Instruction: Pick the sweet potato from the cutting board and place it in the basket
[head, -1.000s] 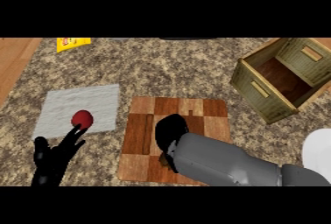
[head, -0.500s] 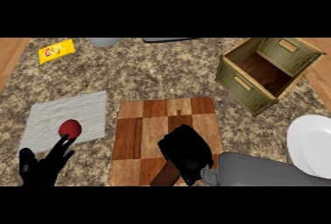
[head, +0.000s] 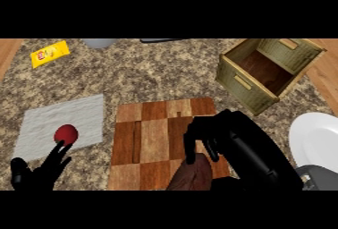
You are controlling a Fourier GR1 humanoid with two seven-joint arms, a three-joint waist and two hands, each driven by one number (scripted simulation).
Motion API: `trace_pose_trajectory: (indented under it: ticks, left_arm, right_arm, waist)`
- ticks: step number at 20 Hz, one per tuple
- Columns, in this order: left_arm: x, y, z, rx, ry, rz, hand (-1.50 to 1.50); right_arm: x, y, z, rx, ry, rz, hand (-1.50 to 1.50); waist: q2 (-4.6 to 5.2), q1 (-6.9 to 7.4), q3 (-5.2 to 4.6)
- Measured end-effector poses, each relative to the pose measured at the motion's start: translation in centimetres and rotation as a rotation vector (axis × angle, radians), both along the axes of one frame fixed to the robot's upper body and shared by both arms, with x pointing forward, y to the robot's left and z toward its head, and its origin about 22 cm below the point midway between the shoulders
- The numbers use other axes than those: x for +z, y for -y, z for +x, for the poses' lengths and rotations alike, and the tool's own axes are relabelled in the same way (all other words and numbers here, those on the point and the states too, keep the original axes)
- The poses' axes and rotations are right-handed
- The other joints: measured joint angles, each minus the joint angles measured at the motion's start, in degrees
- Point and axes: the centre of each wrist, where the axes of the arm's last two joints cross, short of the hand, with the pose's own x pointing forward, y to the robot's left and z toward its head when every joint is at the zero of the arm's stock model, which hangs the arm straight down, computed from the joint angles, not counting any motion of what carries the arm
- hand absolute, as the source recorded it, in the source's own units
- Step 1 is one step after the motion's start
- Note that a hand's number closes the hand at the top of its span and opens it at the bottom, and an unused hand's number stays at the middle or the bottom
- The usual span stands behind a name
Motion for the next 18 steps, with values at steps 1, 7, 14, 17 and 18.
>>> trace_pose_trajectory:
  ticks: [1, 7, 14, 17, 18]
  left_arm:
    - [0.0, 0.2, 0.0, -0.003, 0.006, -0.001, 0.0]
    - [0.3, 0.4, 0.8, -0.03, 0.026, 0.001, 0.0]
    - [0.4, 1.0, 2.0, -0.079, 0.033, 0.002, 0.0]
    - [0.5, 1.5, 2.8, -0.096, 0.025, 0.004, 0.0]
    - [0.5, 1.9, 3.1, -0.104, 0.023, 0.006, 0.0]
  right_arm:
    - [1.2, 1.0, -0.2, -0.022, 0.008, 0.036, 1.5]
    - [8.0, 7.3, -0.2, -0.187, 0.056, 0.142, 1.5]
    - [14.8, 15.2, 1.2, -0.338, 0.057, 0.202, 1.5]
    - [16.9, 18.8, 2.0, -0.377, 0.046, 0.2, 1.5]
    - [17.5, 19.8, 2.3, -0.391, 0.04, 0.194, 1.5]
  waist:
    - [0.09, 0.19, -0.05]
    - [0.71, 2.12, -0.32]
    - [1.06, 4.78, -0.46]
    - [1.2, 6.05, -0.5]
    - [1.26, 6.54, -0.5]
